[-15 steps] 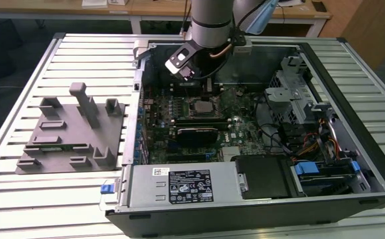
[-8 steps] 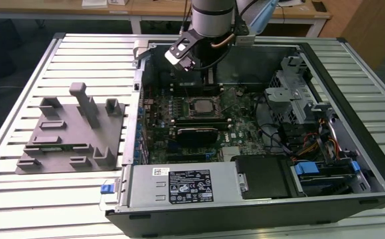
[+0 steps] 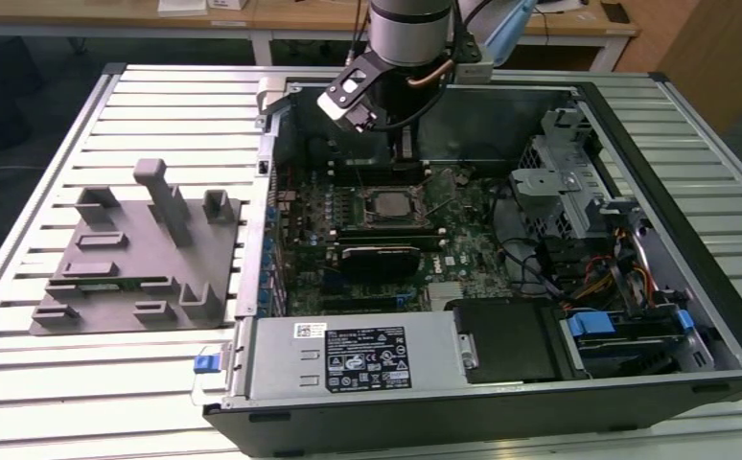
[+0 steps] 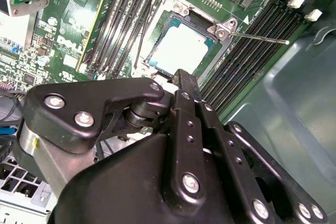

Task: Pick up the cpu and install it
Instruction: 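Close the cpu cover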

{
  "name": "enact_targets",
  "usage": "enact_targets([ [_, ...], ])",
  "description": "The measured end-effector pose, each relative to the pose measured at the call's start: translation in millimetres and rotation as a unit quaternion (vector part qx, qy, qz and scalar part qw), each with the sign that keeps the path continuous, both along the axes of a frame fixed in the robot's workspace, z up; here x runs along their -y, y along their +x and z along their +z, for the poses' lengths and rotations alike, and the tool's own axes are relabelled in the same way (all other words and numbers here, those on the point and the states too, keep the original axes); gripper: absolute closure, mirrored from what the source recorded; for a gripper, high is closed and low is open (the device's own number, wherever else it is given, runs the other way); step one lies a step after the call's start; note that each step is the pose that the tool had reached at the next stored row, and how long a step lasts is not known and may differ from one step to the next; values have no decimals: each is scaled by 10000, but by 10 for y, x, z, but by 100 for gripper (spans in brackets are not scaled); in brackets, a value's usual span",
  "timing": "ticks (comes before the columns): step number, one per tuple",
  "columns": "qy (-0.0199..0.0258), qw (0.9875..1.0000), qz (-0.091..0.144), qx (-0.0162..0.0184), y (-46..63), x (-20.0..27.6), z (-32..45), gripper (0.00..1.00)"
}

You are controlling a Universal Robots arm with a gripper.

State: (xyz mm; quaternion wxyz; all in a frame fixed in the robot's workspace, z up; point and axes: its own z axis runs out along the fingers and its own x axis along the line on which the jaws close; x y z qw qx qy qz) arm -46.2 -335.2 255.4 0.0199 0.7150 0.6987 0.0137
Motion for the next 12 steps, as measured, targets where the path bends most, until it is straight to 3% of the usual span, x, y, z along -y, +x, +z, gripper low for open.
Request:
enact_targets([
  [7, 0, 10000, 0, 1, 0, 0, 2, 89],
  [12, 0, 10000, 0, 1, 0, 0, 47, 89],
])
